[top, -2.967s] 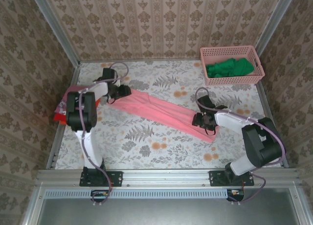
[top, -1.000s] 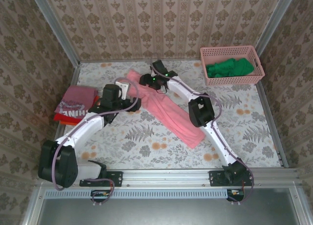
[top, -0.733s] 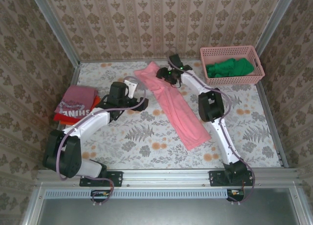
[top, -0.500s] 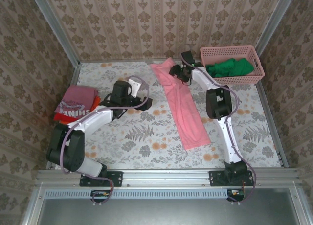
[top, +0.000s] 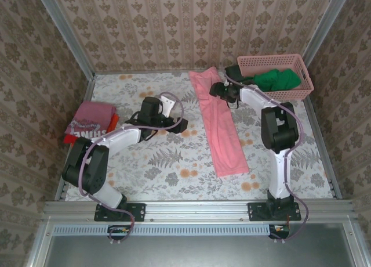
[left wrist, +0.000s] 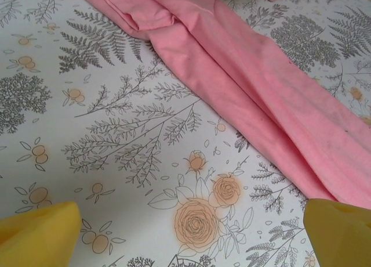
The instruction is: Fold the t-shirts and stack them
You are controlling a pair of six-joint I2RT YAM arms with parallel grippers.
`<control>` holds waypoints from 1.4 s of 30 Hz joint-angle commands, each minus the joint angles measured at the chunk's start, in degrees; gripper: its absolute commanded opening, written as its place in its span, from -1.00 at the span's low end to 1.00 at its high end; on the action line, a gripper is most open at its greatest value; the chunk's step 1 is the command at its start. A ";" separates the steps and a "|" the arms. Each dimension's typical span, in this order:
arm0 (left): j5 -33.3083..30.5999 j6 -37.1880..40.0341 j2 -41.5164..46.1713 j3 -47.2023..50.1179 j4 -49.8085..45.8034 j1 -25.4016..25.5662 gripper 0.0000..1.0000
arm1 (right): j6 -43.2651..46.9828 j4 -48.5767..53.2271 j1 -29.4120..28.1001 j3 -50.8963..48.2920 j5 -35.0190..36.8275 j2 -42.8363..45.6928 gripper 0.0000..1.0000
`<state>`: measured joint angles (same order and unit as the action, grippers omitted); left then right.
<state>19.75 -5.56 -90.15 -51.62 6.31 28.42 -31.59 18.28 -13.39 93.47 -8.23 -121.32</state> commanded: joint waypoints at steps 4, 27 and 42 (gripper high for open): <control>-0.44 0.81 1.25 -0.83 0.00 -0.89 1.00 | -0.65 -3.74 -1.57 -26.41 -1.21 17.38 0.33; -0.30 1.82 4.09 6.11 3.19 -5.12 1.00 | 9.49 0.54 -19.34 -38.92 2.33 29.29 0.40; 21.62 31.87 15.92 5.71 -20.25 -6.52 1.00 | 68.52 14.87 -25.86 -47.34 -0.12 53.47 0.59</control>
<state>36.03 19.27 -76.99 -45.45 -7.03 22.39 20.80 25.02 -37.50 48.14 -7.29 -68.84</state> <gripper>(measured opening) 0.997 0.796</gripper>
